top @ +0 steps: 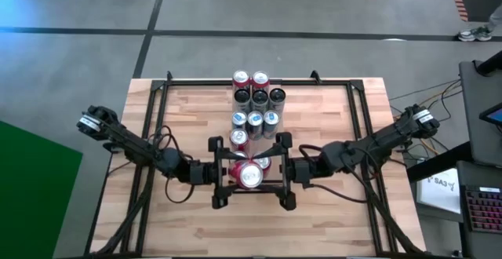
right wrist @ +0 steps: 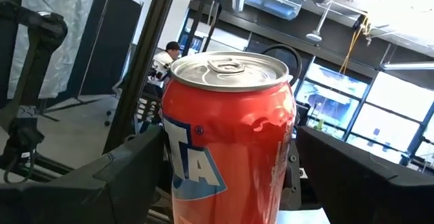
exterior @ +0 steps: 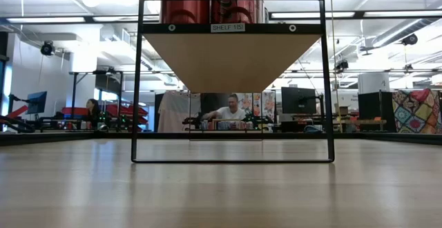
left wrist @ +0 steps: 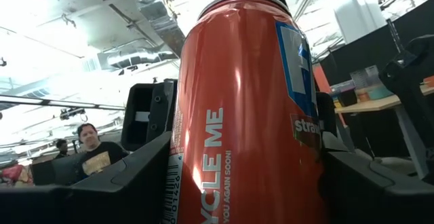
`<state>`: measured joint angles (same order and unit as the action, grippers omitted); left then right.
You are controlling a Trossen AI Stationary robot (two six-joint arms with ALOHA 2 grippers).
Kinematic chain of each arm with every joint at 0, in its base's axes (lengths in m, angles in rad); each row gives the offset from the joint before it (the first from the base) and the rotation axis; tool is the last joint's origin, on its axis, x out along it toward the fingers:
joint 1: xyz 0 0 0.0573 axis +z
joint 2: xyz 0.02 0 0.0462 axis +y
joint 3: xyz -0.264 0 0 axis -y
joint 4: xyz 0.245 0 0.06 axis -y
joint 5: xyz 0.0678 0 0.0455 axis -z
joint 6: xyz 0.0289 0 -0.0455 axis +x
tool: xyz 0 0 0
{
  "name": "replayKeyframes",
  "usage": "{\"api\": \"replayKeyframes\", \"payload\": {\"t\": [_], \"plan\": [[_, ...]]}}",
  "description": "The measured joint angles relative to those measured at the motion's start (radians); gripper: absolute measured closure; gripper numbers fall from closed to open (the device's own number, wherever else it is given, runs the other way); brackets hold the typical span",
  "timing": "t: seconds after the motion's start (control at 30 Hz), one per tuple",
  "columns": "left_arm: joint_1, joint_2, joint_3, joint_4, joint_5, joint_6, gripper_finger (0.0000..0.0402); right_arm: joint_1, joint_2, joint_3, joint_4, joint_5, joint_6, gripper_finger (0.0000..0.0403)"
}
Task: Place canned beverage on shelf
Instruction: Put the orange soda can on the shelf aligned with the other orange soda cans
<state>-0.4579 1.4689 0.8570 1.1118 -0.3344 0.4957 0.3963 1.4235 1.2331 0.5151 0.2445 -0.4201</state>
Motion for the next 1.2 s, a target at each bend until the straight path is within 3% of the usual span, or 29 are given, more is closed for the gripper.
{"api": "replayKeyframes", "payload": {"t": [0.2,0.5,0.83,1.03,1.2], "plan": [[0.017,0.0,0.0,0.009,0.004,0.0,0.0123,-0.028,0.015,0.0,0.056,-0.088,0.026,0.0085],[0.038,-0.002,0.0,0.028,0.001,-0.006,0.0123,-0.072,0.049,0.002,0.14,-0.111,0.006,0.0087],[0.038,-0.002,-0.002,0.021,-0.016,0.007,0.0123,-0.073,0.077,0.002,0.181,-0.103,-0.047,0.0085],[0.044,0.0,-0.004,0.002,-0.042,0.018,0.0123,-0.075,0.081,0.005,0.164,-0.028,-0.064,0.0055],[0.05,0.0,-0.004,0.006,-0.043,0.018,0.0123,-0.076,0.089,0.011,0.168,-0.045,-0.089,0.0045]]}}
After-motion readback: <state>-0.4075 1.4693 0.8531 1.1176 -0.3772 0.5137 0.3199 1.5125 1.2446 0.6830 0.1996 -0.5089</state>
